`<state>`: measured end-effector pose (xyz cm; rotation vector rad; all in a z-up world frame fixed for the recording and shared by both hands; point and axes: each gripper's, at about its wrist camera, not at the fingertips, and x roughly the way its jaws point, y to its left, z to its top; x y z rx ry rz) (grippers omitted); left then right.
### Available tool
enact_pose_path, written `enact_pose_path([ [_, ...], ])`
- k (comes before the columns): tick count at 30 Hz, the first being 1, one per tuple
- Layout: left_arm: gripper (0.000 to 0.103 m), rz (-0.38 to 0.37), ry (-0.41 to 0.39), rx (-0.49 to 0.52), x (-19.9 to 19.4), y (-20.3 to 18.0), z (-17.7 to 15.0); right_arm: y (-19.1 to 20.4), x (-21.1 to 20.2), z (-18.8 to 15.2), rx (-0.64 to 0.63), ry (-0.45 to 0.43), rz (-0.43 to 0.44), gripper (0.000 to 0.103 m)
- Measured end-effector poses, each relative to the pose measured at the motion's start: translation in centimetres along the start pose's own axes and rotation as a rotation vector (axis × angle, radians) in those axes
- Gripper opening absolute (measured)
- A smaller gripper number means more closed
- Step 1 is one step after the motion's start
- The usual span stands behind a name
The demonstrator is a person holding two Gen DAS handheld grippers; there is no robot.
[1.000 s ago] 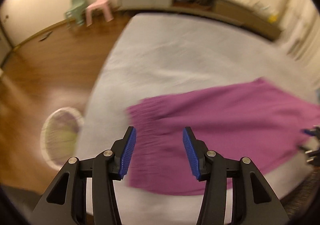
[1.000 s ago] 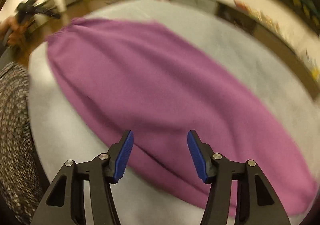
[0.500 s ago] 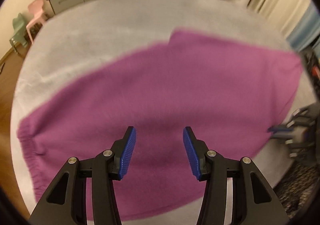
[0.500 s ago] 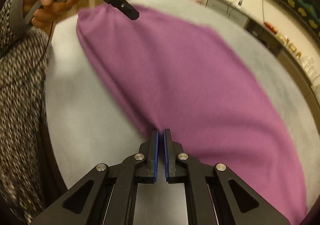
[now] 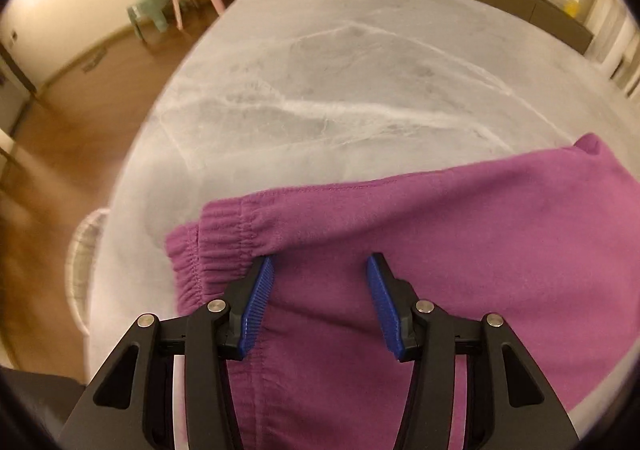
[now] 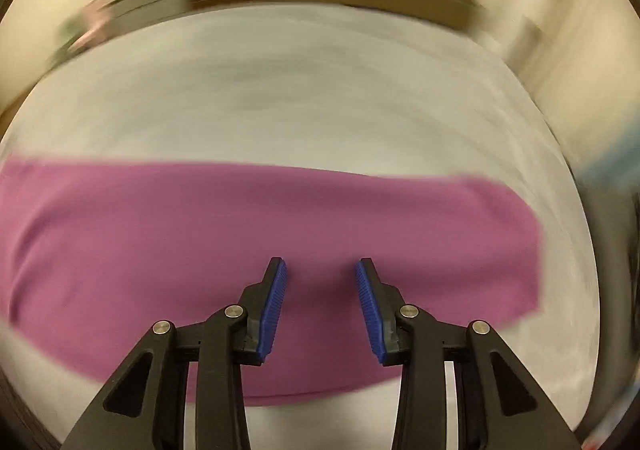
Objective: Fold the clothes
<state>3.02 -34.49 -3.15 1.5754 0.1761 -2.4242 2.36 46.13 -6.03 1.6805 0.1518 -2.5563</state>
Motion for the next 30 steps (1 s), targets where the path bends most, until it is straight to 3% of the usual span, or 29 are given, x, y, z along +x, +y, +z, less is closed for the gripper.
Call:
enact_pose_path([
  [3,0.053,0.013,-0.024,0.031,0.3,-0.5,0.8,-1.8,1.3,1.5,0.052,0.004,0.048,0.039],
  [10,0.053,0.029,-0.078,0.039,3.0,-1.2,5.7,-3.1,3.6,5.5,0.024,-0.08,0.02,0.039],
  [14,0.053,0.081,-0.076,0.083,2.5,-2.0,4.9,-4.9,3.1,3.7,0.026,-0.05,-0.001,0.039],
  [16,0.047,0.099,-0.056,0.065,1.4,-2.0,4.1,-3.5,1.8,2.1,0.0,-0.035,-0.04,0.039],
  [18,0.045,0.034,-0.1,0.053,-1.1,-2.6,3.2,-2.8,0.9,1.9,-0.024,-0.063,-0.081,0.039],
  [20,0.047,-0.084,-0.114,0.084,-2.9,-4.7,1.9,-1.4,-0.4,2.3,-0.054,-0.118,-0.015,0.039],
  [23,0.047,-0.157,-0.021,0.207,-2.1,-8.8,-0.7,1.1,0.0,2.2,-0.118,-0.11,0.075,0.039],
  [24,0.048,-0.141,0.01,0.242,-1.5,-9.7,-1.6,1.3,0.8,1.8,-0.134,-0.066,0.082,0.039],
  [25,0.048,-0.108,-0.006,0.27,-1.4,-10.2,-2.6,0.9,1.8,1.2,-0.144,-0.024,0.086,0.039],
  [26,0.051,-0.095,0.001,0.277,-1.4,-10.2,-2.8,0.4,1.7,1.0,-0.141,-0.05,0.102,0.042],
  [27,0.053,-0.1,0.018,0.26,-1.6,-9.9,-2.9,-0.4,2.0,1.1,-0.123,-0.019,0.121,0.042],
  [30,0.052,-0.067,0.055,0.261,-2.2,-9.5,-3.0,-4.2,1.9,1.1,0.013,-0.015,0.205,0.042],
])
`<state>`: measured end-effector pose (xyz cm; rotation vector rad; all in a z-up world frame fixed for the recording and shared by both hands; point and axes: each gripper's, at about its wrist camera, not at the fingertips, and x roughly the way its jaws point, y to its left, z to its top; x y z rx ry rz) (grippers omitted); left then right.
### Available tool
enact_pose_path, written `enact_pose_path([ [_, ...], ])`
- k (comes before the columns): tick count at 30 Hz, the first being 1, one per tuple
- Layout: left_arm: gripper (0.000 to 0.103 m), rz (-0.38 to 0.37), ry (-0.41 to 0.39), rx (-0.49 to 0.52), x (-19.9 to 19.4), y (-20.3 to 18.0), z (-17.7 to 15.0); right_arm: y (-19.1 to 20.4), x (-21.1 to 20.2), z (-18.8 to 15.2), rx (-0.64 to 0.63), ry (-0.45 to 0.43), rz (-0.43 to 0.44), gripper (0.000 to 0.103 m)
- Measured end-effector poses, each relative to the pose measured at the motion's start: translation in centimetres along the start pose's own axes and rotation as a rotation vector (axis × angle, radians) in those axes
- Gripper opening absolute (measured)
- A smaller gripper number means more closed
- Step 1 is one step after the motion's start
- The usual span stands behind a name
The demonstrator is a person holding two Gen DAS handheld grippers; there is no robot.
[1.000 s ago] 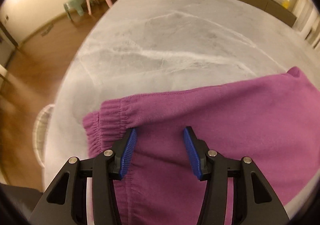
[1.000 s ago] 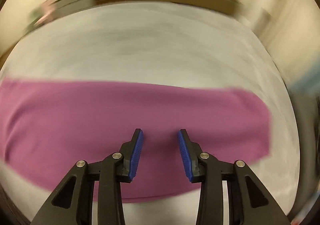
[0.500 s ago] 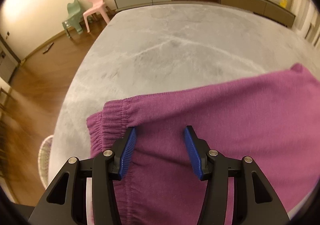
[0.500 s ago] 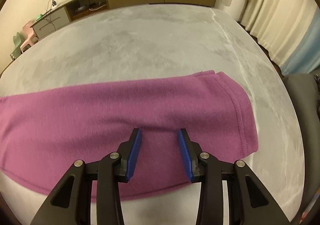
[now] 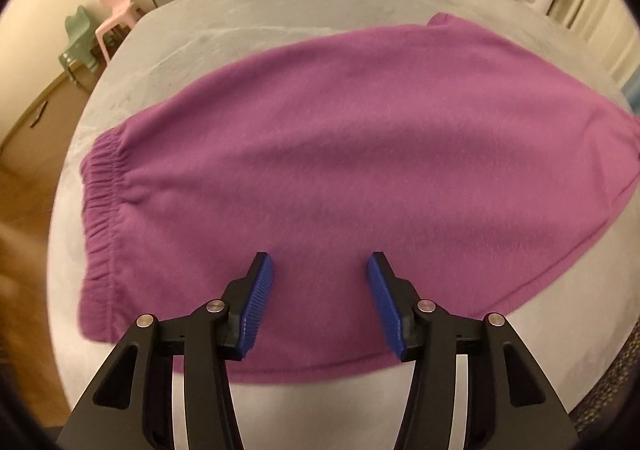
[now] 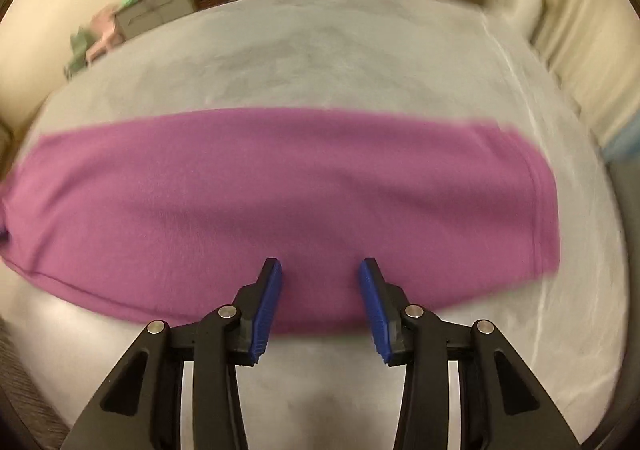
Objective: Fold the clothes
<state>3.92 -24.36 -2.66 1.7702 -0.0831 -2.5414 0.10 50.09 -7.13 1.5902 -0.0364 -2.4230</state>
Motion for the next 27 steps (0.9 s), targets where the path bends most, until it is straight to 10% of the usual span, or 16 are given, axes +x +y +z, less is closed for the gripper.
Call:
enact_pose_path([
  [5,0.051,-0.068,-0.119,0.032,-5.0,-4.8,2.6,-6.4,-1.6,3.0,0.183,-0.17,-0.065,0.042],
  [10,0.052,-0.236,-0.181,0.244,-8.9,-18.2,6.6,-8.3,2.7,3.8,0.193,-0.056,-0.086,0.041],
  [15,0.052,-0.424,-0.14,0.349,-10.3,-31.7,11.6,-11.2,-0.8,3.5,0.248,-0.203,-0.051,0.052],
  [19,0.06,-0.515,-0.103,0.399,-11.6,-42.8,15.8,-12.9,-0.3,1.4,0.275,-0.149,-0.024,0.055],
  [27,0.06,-0.523,0.042,0.438,-7.2,-61.2,20.3,-11.8,-0.4,-1.1,0.13,-0.141,-0.011,0.044],
])
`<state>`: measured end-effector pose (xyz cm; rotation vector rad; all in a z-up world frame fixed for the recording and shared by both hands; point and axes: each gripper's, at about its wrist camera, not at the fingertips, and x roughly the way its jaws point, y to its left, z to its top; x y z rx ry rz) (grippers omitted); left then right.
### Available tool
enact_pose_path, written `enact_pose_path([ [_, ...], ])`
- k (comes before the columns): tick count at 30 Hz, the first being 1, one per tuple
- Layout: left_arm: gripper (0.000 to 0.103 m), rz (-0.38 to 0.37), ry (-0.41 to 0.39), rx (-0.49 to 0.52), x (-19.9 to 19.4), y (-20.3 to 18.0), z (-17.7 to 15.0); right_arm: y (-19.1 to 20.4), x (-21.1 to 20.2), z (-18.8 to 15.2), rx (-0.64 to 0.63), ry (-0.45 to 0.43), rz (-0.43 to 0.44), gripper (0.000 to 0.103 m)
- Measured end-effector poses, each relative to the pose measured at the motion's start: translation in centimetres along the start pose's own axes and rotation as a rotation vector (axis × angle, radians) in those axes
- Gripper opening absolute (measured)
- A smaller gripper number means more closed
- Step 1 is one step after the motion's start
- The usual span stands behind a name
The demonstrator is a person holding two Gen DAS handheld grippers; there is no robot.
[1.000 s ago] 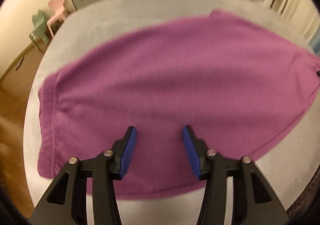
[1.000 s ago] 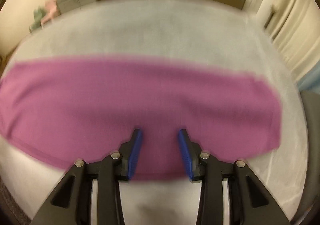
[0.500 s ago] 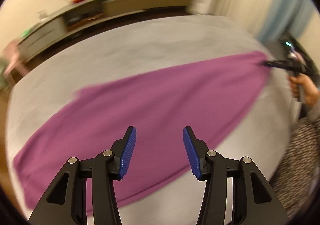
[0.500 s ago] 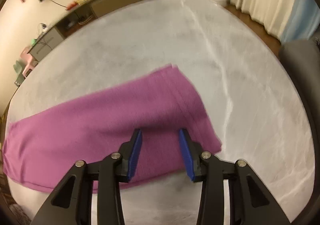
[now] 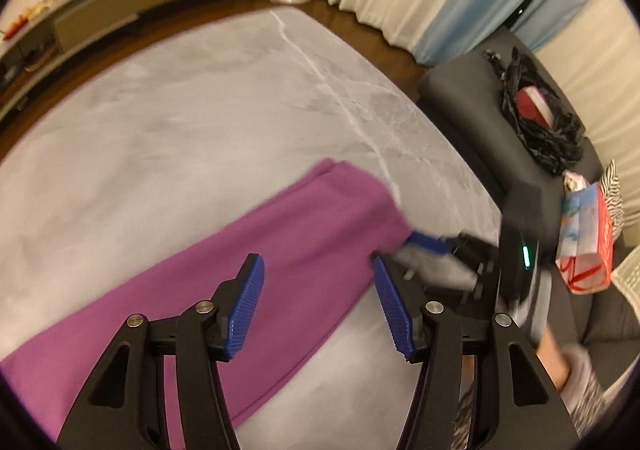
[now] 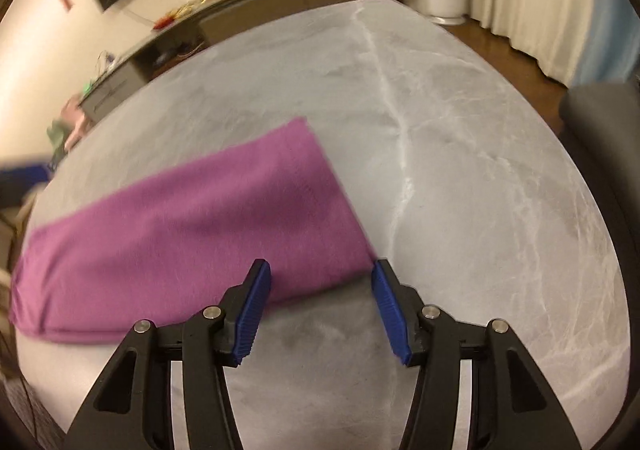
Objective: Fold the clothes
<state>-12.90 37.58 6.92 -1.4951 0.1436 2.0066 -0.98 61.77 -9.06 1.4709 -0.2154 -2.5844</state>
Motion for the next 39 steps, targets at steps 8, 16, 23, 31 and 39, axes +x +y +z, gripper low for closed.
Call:
enact_pose_path([
  [8,0.06,0.052,0.044,-0.014,5.9,-2.5,4.2,-2.3,-1.2,-0.3,0.108,-0.035,0.247,0.013],
  [16,0.061,0.138,0.171,0.158,11.0,-5.8,5.4,-0.8,-3.5,-1.2,0.054,-0.097,0.327,0.012],
  [23,0.016,0.201,0.064,0.162,10.3,-4.3,4.0,-0.7,-4.1,-3.3,0.068,-0.029,0.419,0.015],
  [31,0.016,-0.047,-0.308,-0.326,-5.4,9.1,-7.6,2.1,-10.1,-6.9,-0.044,-0.062,0.589,0.041],
  [39,0.037,-0.152,-0.286,-0.641,-2.7,20.9,-18.5,12.9,-8.9,-9.5,-0.261,0.022,0.355,0.041],
])
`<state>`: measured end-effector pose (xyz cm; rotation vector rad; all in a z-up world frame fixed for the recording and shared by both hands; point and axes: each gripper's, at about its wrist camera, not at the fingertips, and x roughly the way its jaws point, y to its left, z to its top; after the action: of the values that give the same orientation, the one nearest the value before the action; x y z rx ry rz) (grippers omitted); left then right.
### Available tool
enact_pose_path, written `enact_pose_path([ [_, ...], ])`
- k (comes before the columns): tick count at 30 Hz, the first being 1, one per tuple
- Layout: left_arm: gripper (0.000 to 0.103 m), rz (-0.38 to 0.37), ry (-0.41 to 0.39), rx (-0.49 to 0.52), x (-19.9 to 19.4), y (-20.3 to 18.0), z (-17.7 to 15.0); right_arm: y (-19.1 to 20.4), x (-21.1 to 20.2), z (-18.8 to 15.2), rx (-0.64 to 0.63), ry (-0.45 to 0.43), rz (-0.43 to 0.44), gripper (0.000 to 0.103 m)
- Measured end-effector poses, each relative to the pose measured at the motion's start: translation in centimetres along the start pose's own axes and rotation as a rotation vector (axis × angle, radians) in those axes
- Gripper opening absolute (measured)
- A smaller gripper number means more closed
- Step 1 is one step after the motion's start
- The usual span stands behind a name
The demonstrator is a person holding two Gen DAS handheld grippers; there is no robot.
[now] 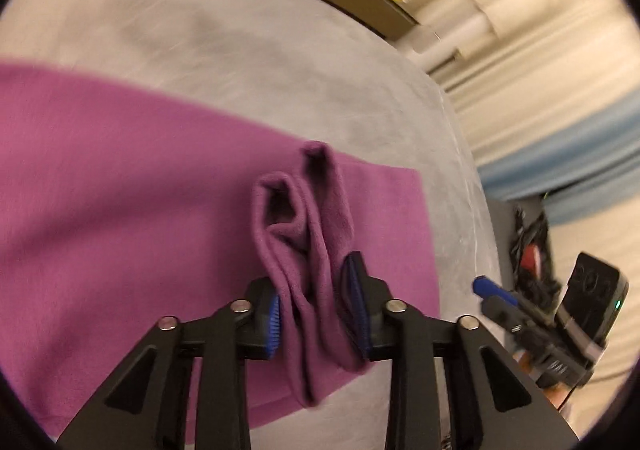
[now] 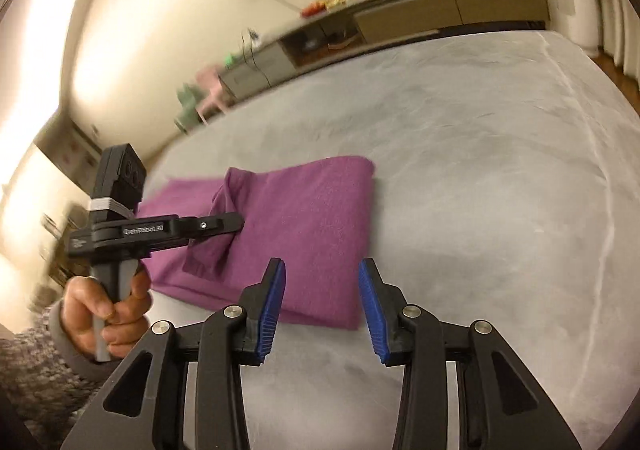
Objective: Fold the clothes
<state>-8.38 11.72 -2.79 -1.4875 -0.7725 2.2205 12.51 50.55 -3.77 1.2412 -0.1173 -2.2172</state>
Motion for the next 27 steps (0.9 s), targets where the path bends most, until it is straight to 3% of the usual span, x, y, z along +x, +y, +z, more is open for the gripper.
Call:
enact_pose_path([
  [1,0.041,-0.017,-0.013,-0.011,-0.2,0.2,-0.1,0.5,0.7,0.4,-0.024,0.007,-0.031,0.041],
  [3,0.062,-0.05,-0.058,-0.013,-1.2,0.4,-0.2,1.2,2.3,1.5,-0.075,0.023,-0.09,0.041],
  [4,0.065,-0.056,-0.082,-0.002,-1.7,0.4,-0.3,1.8,3.2,2.1,-0.101,0.04,-0.118,0.041],
  [6,0.066,-0.002,-0.096,0.047,-1.6,0.1,-0.7,2.1,5.4,2.6,-0.14,0.104,-0.165,0.04],
  [7,0.064,0.054,-0.067,0.084,-0.9,0.1,-0.8,2.2,6.6,2.4,-0.158,0.147,-0.204,0.04],
  [9,0.058,0.118,-0.04,0.145,-0.7,0.0,-1.4,2.4,6.9,2.2,-0.188,0.155,-0.237,0.04],
  [11,0.058,0.114,-0.055,0.156,-2.0,0.1,-1.5,2.2,5.7,2.3,-0.142,0.136,-0.227,0.04],
  [14,0.058,0.04,-0.163,0.154,-5.0,-0.2,-0.9,2.4,3.0,3.1,-0.106,0.018,-0.227,0.04],
  [16,0.058,0.029,-0.154,0.201,-4.7,-1.3,0.1,2.2,2.5,3.6,-0.074,-0.02,-0.225,0.04],
  [18,0.058,0.015,-0.104,0.241,-2.6,-2.4,0.8,1.5,3.6,3.8,-0.044,0.003,-0.231,0.04],
  [21,0.055,0.121,-0.007,0.267,1.8,-2.2,1.9,0.3,8.1,4.7,-0.041,0.097,-0.276,0.04],
  [22,0.058,0.136,-0.038,0.301,2.1,-2.3,1.6,0.6,7.7,4.4,-0.072,0.077,-0.281,0.04],
  [24,0.057,0.2,-0.024,0.379,2.2,-3.2,1.1,0.9,6.9,3.9,-0.08,0.091,-0.282,0.04],
  [25,0.057,0.213,-0.035,0.382,1.6,-3.5,0.8,0.8,6.0,3.7,-0.051,0.084,-0.264,0.04],
  [27,0.057,0.157,-0.066,0.384,-0.2,-4.0,0.2,0.4,4.0,3.2,-0.001,0.054,-0.231,0.042],
])
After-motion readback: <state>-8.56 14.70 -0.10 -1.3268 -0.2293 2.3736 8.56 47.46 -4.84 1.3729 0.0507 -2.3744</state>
